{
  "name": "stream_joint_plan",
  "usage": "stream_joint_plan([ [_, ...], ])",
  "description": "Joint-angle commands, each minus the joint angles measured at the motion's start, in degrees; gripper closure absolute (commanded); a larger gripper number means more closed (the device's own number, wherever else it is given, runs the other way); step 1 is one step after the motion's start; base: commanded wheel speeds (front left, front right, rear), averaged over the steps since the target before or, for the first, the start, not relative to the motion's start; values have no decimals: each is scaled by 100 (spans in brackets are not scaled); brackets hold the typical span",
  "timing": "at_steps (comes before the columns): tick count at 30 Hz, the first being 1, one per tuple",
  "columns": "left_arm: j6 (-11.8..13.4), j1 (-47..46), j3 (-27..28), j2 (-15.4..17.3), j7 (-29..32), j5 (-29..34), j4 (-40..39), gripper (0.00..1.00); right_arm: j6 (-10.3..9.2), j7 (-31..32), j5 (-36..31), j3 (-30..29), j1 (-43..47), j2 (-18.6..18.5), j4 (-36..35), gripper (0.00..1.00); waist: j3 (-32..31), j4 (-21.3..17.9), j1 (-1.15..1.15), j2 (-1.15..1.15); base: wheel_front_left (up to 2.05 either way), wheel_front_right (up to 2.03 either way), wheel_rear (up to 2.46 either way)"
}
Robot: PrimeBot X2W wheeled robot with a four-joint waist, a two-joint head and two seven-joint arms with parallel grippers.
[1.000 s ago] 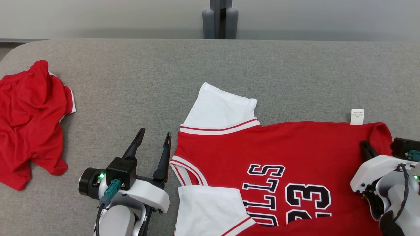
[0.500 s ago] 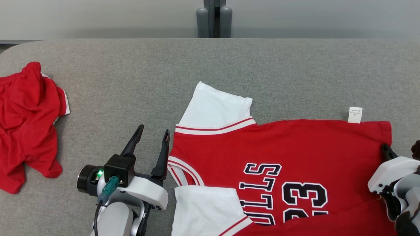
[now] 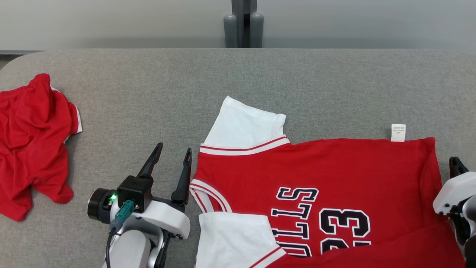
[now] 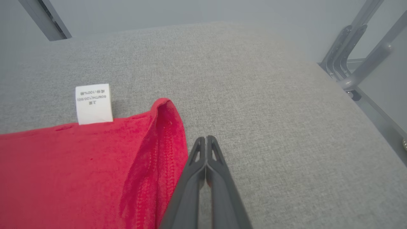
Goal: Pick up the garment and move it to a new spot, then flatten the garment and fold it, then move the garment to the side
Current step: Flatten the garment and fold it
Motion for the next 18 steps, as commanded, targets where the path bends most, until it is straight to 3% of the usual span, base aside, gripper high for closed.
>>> stream_joint_plan([
  [1, -5, -21, 29, 17, -3, -17, 13, 0, -1, -40, -57, -41, 28, -34, -72, 100, -41, -8, 0, 0, 0, 0, 0],
  [5, 15, 84, 50, 17, -3, -62, 36, 0, -1, -35, -247, -124, 182, 57, -476, 100, -172, -53, 0, 0, 0, 0, 0],
  [9, 12, 131, 42, 18, -3, -98, 31, 0, -1, -35, -347, -203, 389, 374, -991, 100, -296, -113, 0, 0, 0, 0, 0],
  [14, 28, 201, 10, 19, -3, -106, 49, 0, -1, -35, -216, 94, 707, 806, -1446, 100, -398, -156, 0, 0, 0, 0, 0],
  [18, 14, 236, 36, 18, -3, -86, 58, 0, -1, 12, 2, 394, 926, 1002, -1401, 100, -452, -158, 0, 0, 0, 0, 0],
])
